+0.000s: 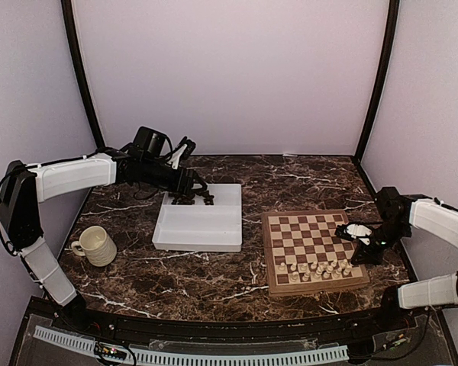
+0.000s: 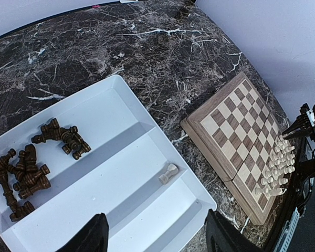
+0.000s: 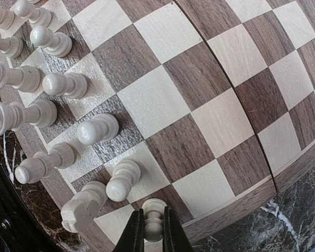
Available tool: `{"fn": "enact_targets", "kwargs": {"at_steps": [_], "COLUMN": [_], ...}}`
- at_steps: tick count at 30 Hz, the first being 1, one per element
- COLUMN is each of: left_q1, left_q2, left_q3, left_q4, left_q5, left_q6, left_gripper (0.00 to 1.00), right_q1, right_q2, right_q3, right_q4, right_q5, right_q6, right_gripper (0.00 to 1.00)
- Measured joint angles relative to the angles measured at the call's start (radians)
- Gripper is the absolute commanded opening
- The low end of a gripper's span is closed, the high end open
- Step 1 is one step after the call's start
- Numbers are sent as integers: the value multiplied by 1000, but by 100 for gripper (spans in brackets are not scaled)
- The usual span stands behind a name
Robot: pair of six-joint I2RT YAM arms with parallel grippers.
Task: Set up the chess pieces on the board
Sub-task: Place the pawn at h2.
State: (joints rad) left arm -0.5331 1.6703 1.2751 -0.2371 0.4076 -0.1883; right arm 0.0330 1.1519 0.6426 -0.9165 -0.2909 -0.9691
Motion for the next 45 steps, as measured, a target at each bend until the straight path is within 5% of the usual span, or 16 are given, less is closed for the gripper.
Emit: {"fn": "enact_targets", "kwargs": {"at_steps": [45], "left_q1": [0], "left_q2": [14], "left_q3": [3], "left_q4": [-5], "left_q5": [22], "left_q6": [-4], "left_gripper": [66], "right_q1": [-15], "right_q2": [6], "right_q3": [3], "right_q4": [-3], "right_q5": [5], "right_q6": [32], "right_gripper": [2]}}
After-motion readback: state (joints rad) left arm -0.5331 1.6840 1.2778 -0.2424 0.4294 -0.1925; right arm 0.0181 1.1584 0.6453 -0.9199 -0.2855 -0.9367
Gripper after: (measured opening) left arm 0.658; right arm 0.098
